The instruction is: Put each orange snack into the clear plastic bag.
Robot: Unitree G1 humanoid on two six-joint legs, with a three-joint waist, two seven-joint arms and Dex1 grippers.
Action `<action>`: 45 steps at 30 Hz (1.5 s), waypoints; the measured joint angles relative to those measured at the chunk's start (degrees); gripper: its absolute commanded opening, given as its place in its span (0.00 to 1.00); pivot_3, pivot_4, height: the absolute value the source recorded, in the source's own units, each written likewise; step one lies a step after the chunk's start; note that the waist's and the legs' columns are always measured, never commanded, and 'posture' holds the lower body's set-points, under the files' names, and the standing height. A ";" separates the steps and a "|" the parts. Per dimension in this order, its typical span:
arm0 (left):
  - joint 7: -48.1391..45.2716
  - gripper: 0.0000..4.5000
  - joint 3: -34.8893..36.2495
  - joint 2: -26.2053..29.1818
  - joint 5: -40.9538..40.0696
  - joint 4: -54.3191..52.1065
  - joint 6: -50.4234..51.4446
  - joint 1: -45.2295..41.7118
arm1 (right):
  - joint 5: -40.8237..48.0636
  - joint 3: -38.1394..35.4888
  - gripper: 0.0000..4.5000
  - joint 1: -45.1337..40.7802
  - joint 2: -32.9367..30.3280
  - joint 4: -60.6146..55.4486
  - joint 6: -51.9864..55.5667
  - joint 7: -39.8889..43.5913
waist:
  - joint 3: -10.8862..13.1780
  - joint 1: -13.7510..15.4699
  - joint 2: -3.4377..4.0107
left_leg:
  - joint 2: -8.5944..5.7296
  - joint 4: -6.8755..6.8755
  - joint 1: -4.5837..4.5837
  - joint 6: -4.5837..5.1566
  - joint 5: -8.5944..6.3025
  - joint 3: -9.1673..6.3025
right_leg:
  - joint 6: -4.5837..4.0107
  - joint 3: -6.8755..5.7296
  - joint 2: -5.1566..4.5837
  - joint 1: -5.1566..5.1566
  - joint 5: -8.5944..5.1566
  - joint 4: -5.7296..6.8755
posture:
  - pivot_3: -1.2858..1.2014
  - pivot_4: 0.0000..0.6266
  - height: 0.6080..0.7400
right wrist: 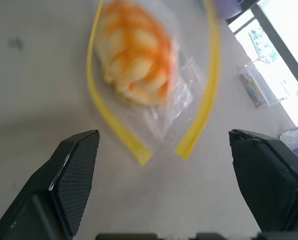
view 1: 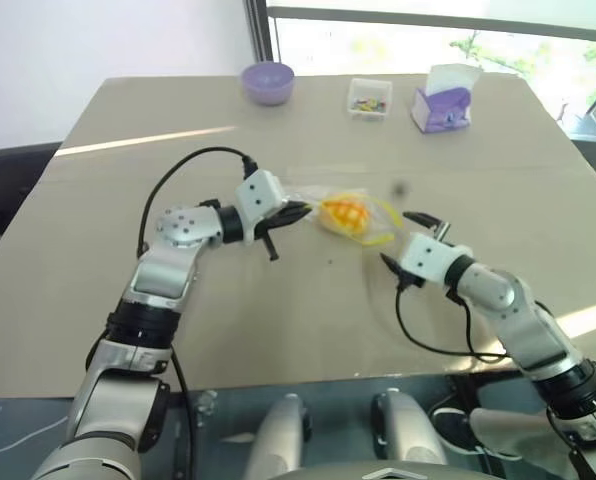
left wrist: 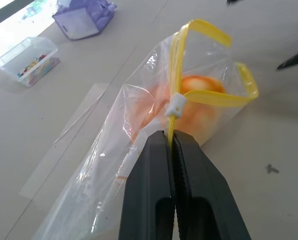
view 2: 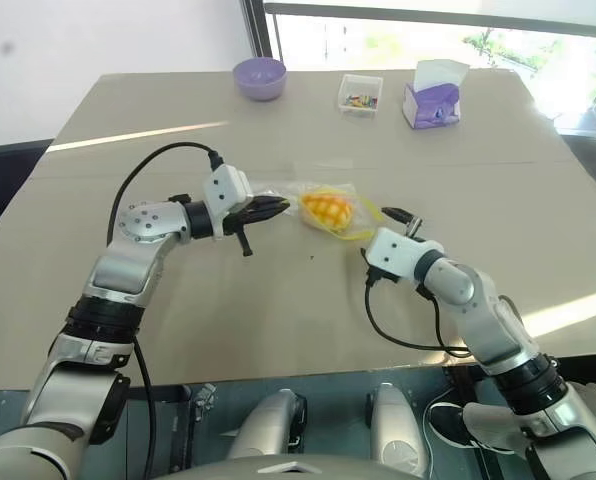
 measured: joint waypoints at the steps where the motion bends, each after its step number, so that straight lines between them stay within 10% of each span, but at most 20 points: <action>1: -0.02 0.00 0.13 0.08 -0.37 -0.06 0.48 -0.16 | -1.22 0.04 0.98 -0.90 1.16 2.05 -1.66 -0.74 | -0.01 -0.14 -0.02 | 0.01 0.00 0.03 0.00 0.00 0.01 | 0.00 0.02 0.01 0.01 0.00 0.01 | 0.52 0.24 1.00; 36: 1.33 0.00 0.43 1.20 -0.38 -3.28 0.92 3.18 | -2.76 -4.11 0.93 -6.35 7.48 17.12 -15.36 -1.99 | -0.04 -0.02 -0.06 | 0.00 0.07 0.05 0.00 0.00 -0.01 | -0.01 0.02 0.00 0.06 0.01 0.03 | 0.52 0.24 1.00; 39: 1.33 0.00 0.43 1.22 -0.37 -3.28 0.91 3.20 | -2.17 -4.25 0.78 -6.73 7.58 17.14 -15.68 -1.56 | -0.04 -0.01 -0.06 | 0.00 0.07 0.05 0.00 0.00 -0.01 | -0.01 0.02 0.00 0.06 0.01 0.04 | 0.52 0.24 1.00; 45: 1.35 0.00 0.43 1.65 -0.34 -3.30 0.85 3.71 | -1.37 -4.68 0.16 -6.78 7.52 17.23 -15.88 -0.46 | -0.04 0.01 -0.06 | 0.00 0.07 0.05 0.00 0.00 -0.01 | -0.01 0.02 0.00 0.06 0.01 0.04 | 0.52 0.24 1.00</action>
